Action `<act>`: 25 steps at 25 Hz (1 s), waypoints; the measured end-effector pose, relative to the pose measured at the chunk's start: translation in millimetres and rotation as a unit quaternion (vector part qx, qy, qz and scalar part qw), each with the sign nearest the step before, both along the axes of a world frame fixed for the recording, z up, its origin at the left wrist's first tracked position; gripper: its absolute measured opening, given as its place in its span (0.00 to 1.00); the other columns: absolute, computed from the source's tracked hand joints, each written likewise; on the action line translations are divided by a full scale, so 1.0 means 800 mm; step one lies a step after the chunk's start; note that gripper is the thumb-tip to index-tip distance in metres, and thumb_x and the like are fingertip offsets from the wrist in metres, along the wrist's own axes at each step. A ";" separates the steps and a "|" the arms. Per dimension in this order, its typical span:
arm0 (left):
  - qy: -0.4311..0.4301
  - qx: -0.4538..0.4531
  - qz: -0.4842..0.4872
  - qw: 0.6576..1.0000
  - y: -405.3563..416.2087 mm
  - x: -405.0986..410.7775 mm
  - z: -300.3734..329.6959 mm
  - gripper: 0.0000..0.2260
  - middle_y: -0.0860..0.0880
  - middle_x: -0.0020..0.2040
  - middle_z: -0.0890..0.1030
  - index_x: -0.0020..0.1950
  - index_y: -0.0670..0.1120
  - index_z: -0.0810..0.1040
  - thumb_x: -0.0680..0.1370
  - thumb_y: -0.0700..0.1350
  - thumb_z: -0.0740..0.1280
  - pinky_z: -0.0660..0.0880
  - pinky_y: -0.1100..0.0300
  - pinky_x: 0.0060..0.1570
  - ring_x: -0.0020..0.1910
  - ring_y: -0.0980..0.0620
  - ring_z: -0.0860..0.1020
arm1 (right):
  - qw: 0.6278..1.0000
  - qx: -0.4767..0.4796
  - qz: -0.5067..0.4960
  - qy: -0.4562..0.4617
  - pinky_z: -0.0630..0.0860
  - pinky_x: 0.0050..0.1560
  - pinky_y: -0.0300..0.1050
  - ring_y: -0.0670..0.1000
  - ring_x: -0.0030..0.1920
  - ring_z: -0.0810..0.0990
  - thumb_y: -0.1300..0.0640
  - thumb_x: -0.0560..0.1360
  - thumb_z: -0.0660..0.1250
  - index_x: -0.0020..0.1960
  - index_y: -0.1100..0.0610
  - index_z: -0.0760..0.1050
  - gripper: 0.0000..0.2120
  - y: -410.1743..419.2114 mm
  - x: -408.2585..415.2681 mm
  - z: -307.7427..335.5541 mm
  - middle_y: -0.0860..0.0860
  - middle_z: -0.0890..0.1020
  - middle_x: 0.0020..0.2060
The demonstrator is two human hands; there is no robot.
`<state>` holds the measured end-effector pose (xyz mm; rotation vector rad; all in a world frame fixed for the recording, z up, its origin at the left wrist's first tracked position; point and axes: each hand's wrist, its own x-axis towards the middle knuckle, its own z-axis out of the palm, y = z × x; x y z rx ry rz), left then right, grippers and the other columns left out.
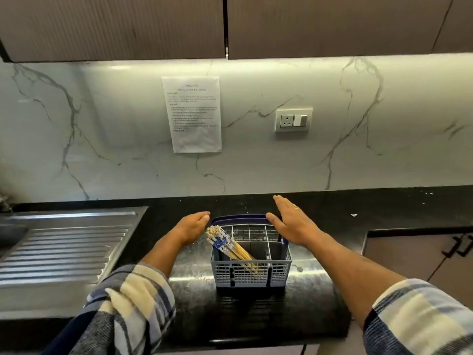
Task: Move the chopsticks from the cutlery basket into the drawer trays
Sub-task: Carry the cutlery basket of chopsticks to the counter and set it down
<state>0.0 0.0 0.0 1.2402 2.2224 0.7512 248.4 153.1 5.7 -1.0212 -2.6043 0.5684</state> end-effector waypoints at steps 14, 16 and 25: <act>-0.063 0.034 0.017 0.997 -0.001 0.000 -0.030 0.14 0.48 0.54 0.83 0.63 0.46 0.78 0.78 0.37 0.67 0.76 0.58 0.55 0.53 0.52 0.81 | 0.994 -0.107 -0.004 0.006 0.79 0.51 0.43 0.51 0.52 0.80 0.59 0.82 0.60 0.64 0.53 0.70 0.11 0.012 0.023 -0.024 0.53 0.80 0.54; -0.062 0.033 0.015 0.997 -0.001 0.002 -0.029 0.14 0.49 0.53 0.83 0.63 0.46 0.78 0.78 0.37 0.67 0.76 0.59 0.55 0.53 0.52 0.81 | 0.994 -0.107 -0.001 0.007 0.79 0.49 0.42 0.50 0.51 0.80 0.58 0.82 0.60 0.64 0.53 0.70 0.10 0.013 0.025 -0.022 0.52 0.80 0.54; -0.072 0.107 -0.008 0.992 0.015 0.039 0.024 0.13 0.49 0.49 0.83 0.61 0.46 0.78 0.78 0.36 0.67 0.79 0.48 0.58 0.51 0.47 0.82 | 0.997 -0.051 -0.018 0.053 0.80 0.44 0.46 0.51 0.41 0.82 0.57 0.82 0.60 0.60 0.54 0.71 0.08 0.022 0.072 0.040 0.52 0.81 0.43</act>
